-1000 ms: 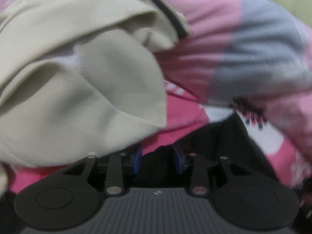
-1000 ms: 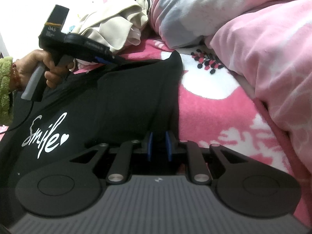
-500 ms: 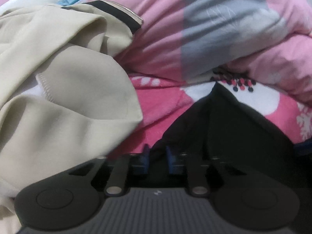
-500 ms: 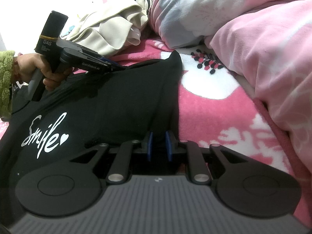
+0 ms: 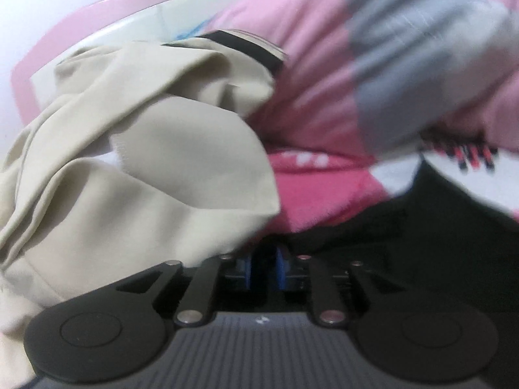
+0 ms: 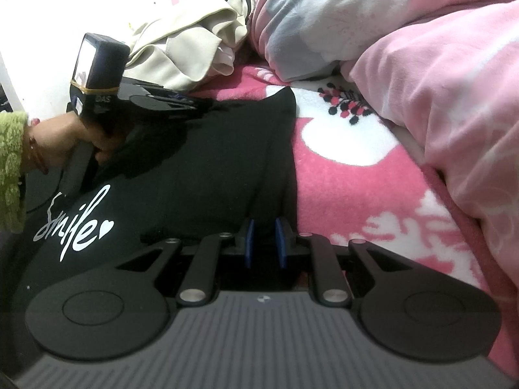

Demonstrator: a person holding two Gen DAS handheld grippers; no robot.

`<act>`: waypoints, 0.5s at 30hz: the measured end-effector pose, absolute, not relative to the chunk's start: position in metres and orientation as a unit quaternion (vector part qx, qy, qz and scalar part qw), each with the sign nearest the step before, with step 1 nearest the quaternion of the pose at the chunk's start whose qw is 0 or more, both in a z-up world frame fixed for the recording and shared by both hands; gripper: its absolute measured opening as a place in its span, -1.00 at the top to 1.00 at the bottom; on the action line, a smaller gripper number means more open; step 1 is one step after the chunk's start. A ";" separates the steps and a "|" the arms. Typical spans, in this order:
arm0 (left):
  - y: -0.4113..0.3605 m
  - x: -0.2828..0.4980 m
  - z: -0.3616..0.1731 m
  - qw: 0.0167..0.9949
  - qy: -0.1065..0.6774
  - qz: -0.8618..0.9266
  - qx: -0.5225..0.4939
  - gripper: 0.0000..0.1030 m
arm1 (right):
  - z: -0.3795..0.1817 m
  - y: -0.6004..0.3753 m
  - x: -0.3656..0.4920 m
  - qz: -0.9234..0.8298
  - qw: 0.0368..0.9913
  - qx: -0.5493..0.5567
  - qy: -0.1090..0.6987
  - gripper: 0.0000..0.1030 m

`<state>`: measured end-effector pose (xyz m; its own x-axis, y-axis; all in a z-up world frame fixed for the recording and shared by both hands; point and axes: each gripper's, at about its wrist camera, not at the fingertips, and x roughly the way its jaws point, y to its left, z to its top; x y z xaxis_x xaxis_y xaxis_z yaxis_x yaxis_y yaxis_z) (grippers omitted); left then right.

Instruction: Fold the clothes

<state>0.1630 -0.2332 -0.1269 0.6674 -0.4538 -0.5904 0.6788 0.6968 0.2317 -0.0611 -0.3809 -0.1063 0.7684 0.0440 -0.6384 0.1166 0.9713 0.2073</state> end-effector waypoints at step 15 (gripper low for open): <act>-0.228 0.148 -0.072 0.917 0.280 -0.262 0.112 0.22 | -0.107 -0.377 -0.060 -0.027 0.935 0.106 0.336 0.74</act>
